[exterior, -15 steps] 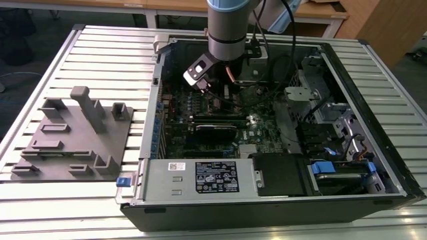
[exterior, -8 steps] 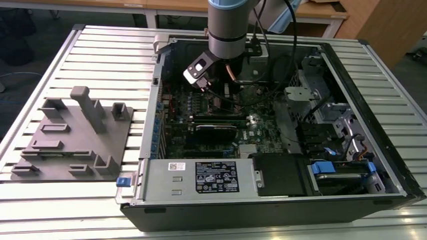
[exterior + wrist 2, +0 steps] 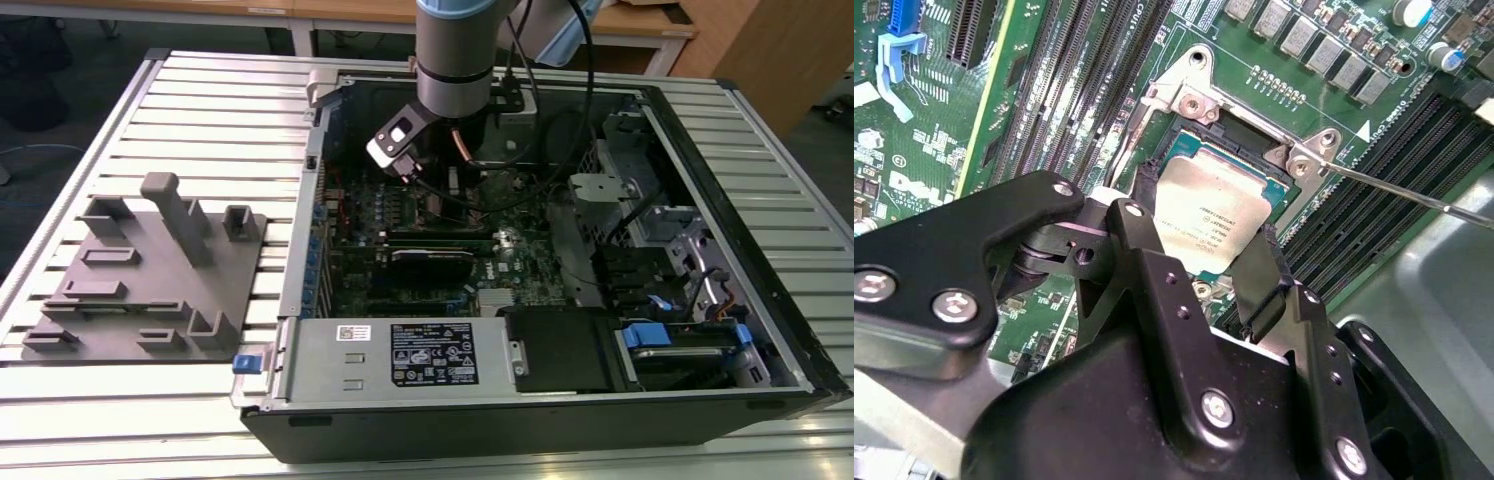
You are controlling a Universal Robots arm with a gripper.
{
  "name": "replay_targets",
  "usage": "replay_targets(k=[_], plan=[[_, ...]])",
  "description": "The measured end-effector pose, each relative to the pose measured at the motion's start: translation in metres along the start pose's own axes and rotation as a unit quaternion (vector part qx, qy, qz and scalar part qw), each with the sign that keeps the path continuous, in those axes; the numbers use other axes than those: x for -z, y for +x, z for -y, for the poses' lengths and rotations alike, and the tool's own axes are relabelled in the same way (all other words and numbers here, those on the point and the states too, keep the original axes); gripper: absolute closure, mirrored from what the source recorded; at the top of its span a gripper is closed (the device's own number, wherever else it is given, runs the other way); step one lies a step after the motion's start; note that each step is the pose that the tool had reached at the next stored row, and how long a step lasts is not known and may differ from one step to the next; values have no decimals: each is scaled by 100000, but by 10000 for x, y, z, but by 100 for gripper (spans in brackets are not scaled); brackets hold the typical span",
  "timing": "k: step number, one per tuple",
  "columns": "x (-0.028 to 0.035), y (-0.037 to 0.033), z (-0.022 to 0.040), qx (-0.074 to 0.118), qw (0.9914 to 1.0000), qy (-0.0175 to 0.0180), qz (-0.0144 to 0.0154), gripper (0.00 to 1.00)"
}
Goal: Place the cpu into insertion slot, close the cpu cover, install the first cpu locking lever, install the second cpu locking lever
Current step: 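Place the cpu into insertion slot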
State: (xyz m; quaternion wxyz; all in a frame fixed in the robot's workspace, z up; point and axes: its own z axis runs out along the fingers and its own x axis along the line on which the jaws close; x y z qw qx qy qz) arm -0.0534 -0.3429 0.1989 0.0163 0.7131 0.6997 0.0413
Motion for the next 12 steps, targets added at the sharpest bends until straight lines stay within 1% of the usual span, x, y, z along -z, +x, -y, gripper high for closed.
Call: replay_targets(k=[2, 3, 4, 6, 8, 12], plan=[[0, 0, 0, 4, 100000, 27, -2, 46], [1, 0, -1, 0, 100000, 277, 9, 46], [2, -1, 0, -8, 99999, 389, 26, 46], [1, -1, 0, -17, 99999, 403, 20, 46], [0, 0, 0, -27, 99997, 762, 17, 46], [0, 0, 0, -29, 99997, 819, 19, 46]])
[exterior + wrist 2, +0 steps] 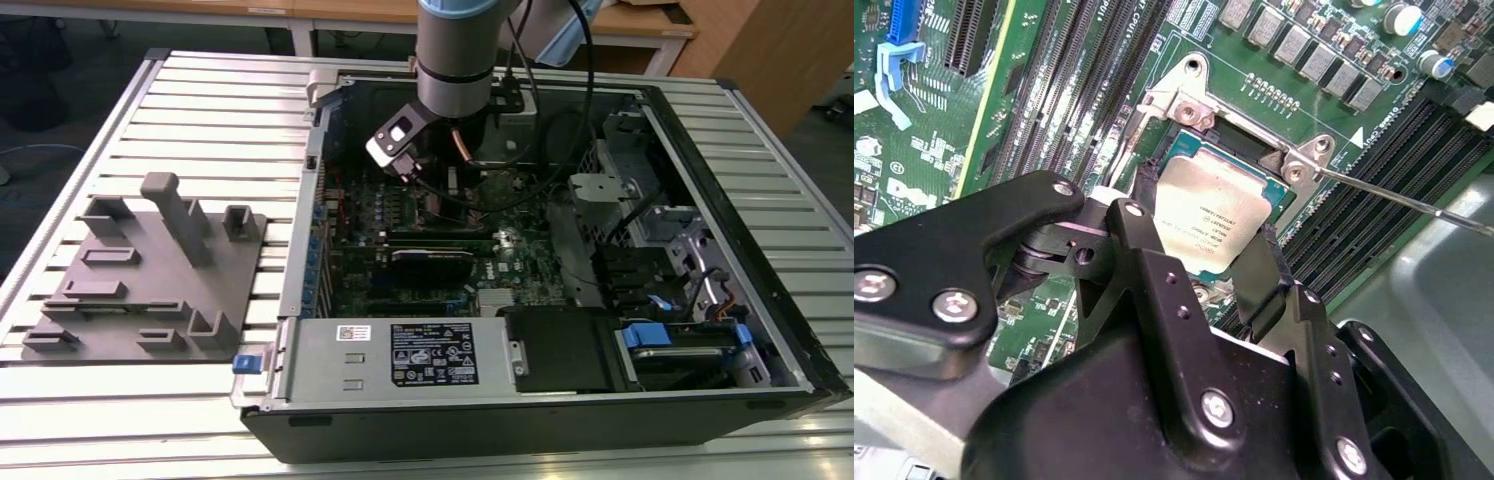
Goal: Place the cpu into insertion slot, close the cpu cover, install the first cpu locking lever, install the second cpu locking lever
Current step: 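Place the cpu into insertion slot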
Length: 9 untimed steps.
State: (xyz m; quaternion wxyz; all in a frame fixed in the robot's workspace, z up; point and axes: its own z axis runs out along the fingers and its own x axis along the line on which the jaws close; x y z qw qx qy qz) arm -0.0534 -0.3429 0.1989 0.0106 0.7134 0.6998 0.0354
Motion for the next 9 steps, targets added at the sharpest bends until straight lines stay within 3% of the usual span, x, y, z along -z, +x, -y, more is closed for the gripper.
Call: replay_targets(k=[9], plan=[[-8, 32, 2, 11, 100000, -1, -2, 46]])
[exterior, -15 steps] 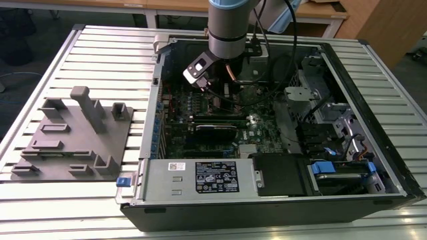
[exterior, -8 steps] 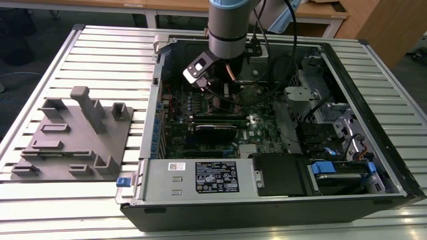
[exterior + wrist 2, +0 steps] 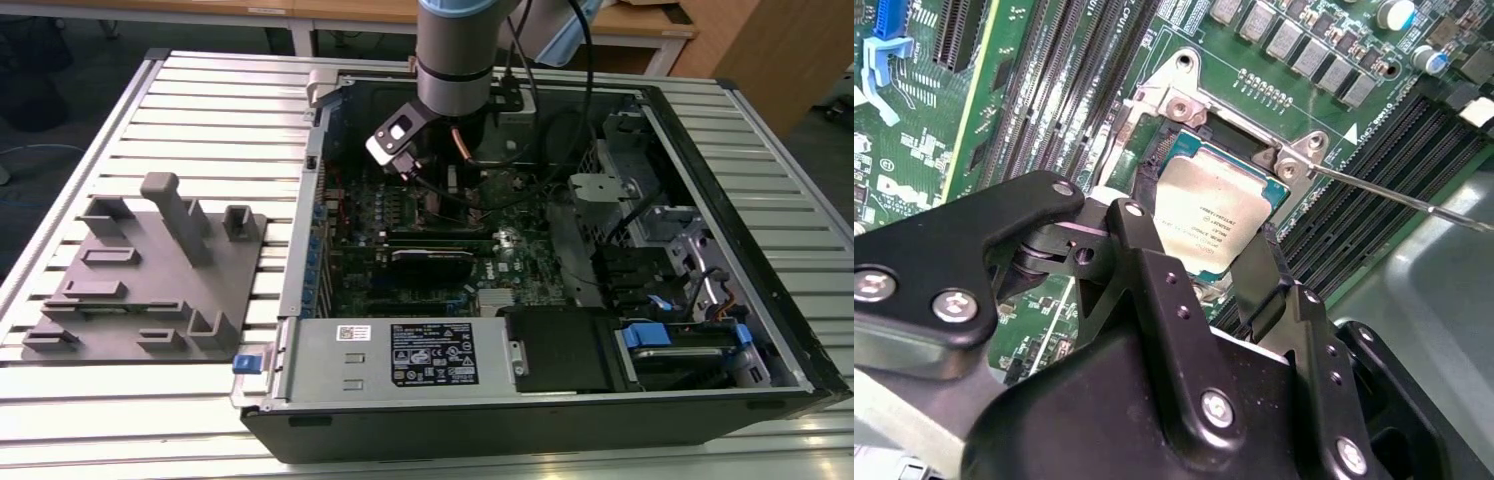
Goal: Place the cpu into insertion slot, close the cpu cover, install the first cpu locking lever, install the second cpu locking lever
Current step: 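Place the cpu into insertion slot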
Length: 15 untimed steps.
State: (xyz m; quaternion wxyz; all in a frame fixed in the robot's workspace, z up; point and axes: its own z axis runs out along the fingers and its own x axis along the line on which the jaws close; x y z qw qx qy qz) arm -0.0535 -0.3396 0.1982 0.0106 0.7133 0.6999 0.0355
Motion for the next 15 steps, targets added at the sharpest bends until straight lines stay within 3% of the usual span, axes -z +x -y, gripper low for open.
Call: replay_targets(k=[15], plan=[[-16, -17, -28, -12, 100000, 1, 5, 46]])
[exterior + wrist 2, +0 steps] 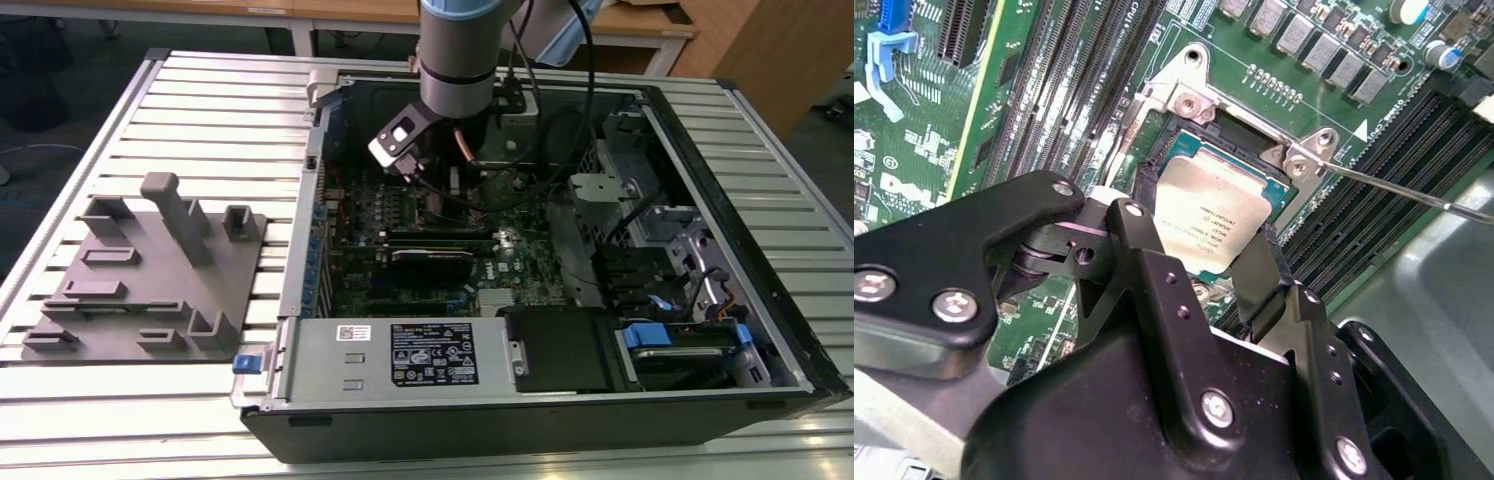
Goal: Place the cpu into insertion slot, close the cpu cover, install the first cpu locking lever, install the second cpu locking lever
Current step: 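Place the cpu into insertion slot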
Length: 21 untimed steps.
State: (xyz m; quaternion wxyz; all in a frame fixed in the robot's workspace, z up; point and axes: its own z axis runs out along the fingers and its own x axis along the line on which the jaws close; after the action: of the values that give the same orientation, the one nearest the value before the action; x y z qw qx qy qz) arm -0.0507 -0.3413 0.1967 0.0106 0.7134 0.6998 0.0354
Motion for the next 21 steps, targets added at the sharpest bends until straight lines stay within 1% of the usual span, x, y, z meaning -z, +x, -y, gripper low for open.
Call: replay_targets(k=[7, 10, 21], plan=[[-7, 0, -3, 4, 100000, -10, -12, 46], [-19, -1, -2, 2, 100000, -1, 47, 46], [-25, -1, -2, 4, 100000, -1, 50, 46]])
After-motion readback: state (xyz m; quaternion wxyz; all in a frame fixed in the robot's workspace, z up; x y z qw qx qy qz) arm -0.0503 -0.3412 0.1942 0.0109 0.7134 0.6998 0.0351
